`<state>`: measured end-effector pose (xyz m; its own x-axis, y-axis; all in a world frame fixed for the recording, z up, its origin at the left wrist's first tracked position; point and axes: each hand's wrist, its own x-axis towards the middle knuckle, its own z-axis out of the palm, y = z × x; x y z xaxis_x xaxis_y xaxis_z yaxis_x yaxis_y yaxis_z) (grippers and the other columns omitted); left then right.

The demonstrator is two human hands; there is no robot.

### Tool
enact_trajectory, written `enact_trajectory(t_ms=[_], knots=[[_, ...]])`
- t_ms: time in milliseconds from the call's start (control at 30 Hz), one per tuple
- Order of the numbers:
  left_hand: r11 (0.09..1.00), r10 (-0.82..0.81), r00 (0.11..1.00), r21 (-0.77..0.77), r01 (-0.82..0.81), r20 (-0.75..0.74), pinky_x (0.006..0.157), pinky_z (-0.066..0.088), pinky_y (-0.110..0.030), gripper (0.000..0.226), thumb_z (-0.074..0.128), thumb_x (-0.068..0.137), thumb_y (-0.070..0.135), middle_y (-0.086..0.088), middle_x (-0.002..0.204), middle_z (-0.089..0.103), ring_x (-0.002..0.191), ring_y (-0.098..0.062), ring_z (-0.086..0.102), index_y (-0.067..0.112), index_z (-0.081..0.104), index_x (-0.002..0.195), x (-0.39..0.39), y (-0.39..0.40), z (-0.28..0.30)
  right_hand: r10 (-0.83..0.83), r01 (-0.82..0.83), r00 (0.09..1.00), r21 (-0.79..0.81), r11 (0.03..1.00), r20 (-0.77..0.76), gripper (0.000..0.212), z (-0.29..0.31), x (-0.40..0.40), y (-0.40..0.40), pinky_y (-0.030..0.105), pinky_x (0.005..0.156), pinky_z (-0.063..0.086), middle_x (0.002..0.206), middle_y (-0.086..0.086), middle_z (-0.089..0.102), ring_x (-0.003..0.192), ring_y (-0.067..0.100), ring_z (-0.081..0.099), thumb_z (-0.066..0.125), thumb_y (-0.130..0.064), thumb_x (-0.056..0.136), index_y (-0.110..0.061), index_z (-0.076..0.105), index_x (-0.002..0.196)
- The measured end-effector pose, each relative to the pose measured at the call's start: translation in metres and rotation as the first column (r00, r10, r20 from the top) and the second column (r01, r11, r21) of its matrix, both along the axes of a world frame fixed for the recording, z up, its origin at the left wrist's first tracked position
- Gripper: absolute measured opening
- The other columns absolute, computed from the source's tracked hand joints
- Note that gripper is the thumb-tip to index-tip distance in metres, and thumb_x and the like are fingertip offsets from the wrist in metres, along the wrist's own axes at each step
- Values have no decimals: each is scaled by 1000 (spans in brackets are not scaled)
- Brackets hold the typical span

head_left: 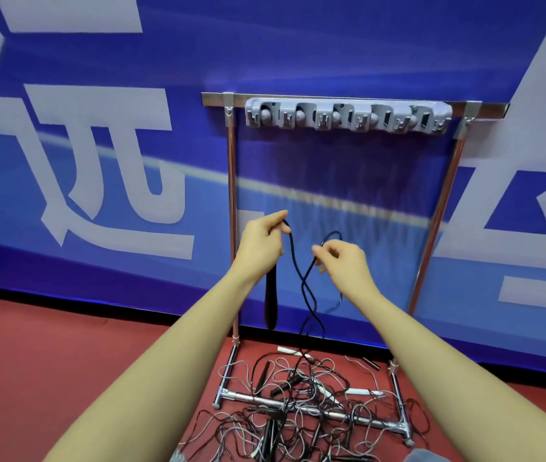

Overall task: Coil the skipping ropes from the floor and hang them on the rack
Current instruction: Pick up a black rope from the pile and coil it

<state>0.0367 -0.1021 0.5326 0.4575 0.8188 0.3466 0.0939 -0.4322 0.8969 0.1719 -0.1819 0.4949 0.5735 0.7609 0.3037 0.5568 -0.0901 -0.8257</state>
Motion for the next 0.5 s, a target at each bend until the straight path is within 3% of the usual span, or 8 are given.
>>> enact_trajectory(t_ms=[100,167,233,267,333,367,400,500], knots=[[997,-73,990,-32,77,117,71,52,-30,46,31,94,-8,1,89,55,40,-7,46,16,63,116,-2,-5,-11,30,20,956,166,986,-293,24,8,4,-1,30,62,56,82,11,70,70,20,70,51,-24,97,-6,53,82],[993,-40,990,-100,54,135,66,56,-31,50,28,88,-11,-6,91,55,40,-8,44,17,67,103,0,-8,-16,53,62,902,250,966,-429,21,17,4,-1,34,65,58,85,12,71,74,23,71,48,-25,99,-9,49,84],[993,46,997,-112,-40,55,53,49,-24,46,31,88,-9,-12,89,57,48,-10,45,15,69,99,2,-6,-21,64,118,854,312,943,-517,21,26,5,0,38,67,58,85,12,70,76,25,71,46,-24,100,-11,47,84],[994,60,998,-90,-62,-21,54,46,-24,40,35,90,-4,-15,87,58,53,-14,50,12,69,106,3,-5,-24,73,138,833,335,932,-548,21,32,5,0,40,69,58,84,12,70,76,24,71,44,-23,101,-12,47,83],[998,-15,979,-58,3,-205,76,47,-30,34,50,94,11,-25,104,57,86,-30,62,9,59,127,6,-5,-29,104,154,803,373,915,-586,22,41,6,1,40,69,60,82,11,69,73,23,70,42,-22,102,-11,48,84],[998,-54,958,-51,41,-282,86,42,-26,41,57,93,19,-24,116,51,105,-30,58,9,53,133,7,-6,-31,127,151,790,391,908,-599,23,45,6,2,40,68,60,80,11,69,71,23,70,42,-22,102,-10,48,84],[996,-89,941,-52,76,-327,88,36,-19,47,61,92,26,-17,121,44,111,-24,53,11,51,135,9,-6,-32,155,144,775,409,901,-613,23,48,5,3,39,66,60,80,12,69,70,23,70,43,-22,102,-9,49,84],[995,-86,939,18,98,-332,72,30,-3,35,64,89,29,-3,108,37,93,-11,44,12,64,120,17,-9,-30,215,132,724,436,890,-656,25,54,4,7,33,60,58,80,12,69,68,23,69,43,-21,102,-8,51,82]])
